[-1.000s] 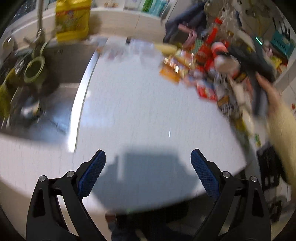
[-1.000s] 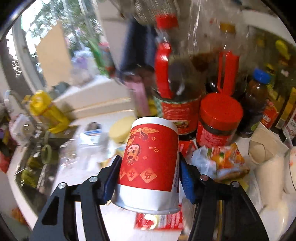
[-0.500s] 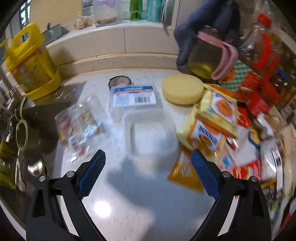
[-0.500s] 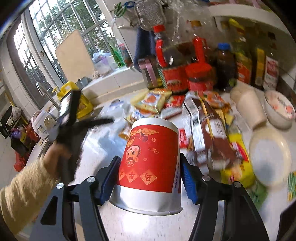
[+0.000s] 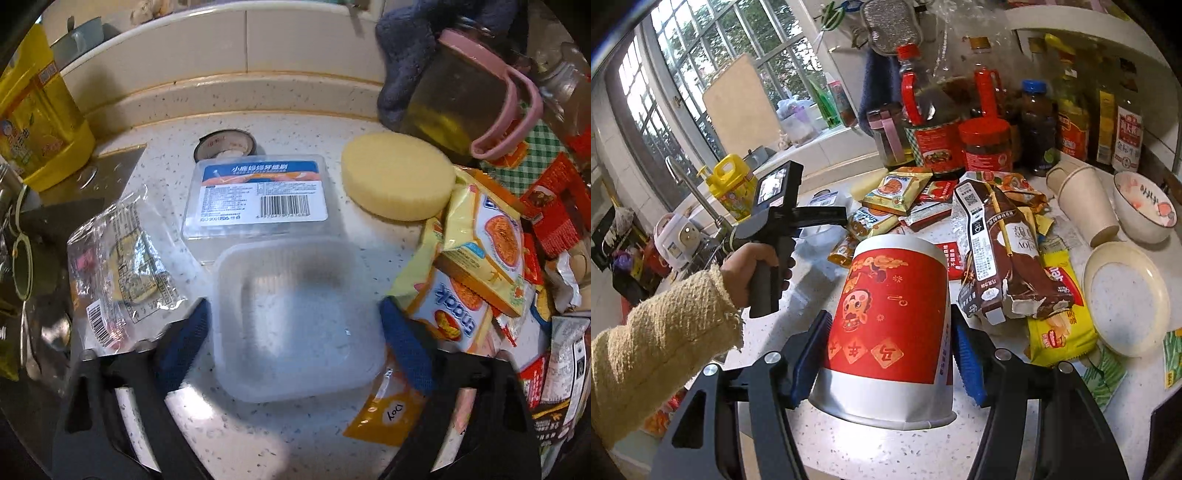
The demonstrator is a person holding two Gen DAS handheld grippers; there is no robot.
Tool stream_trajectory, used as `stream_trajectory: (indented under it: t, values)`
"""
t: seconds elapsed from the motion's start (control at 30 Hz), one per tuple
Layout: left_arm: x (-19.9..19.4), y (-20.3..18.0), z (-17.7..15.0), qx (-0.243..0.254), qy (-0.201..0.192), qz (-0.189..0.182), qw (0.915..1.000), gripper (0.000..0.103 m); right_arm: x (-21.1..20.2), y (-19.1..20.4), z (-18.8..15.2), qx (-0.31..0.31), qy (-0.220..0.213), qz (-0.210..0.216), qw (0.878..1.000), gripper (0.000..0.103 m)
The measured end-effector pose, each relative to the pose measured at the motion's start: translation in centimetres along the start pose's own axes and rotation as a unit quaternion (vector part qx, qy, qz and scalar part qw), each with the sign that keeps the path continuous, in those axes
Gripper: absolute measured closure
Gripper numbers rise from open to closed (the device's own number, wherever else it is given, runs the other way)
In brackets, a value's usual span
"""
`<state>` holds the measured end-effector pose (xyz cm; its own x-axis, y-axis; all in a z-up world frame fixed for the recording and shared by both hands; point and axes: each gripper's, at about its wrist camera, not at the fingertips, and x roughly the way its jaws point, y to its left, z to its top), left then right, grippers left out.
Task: Collect trash
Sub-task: 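Grasp the red paper cup with the right tool while the left tool grasps the clear plastic tray, then carry the cup and plastic tray to the black bin and open both tools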
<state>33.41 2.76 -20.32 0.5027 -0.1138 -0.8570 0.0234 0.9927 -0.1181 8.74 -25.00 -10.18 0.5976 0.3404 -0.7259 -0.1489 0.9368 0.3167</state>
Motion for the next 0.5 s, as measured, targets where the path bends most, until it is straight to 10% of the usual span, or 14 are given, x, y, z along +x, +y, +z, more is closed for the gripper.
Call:
stream_trajectory:
  t: [0.5]
  values:
    - [-15.8,0.1,-7.4,0.062,-0.125,-0.045,0.9892,0.033,-2.0,3.1,1.5,-0.022,-0.039,0.038,0.998,0.041]
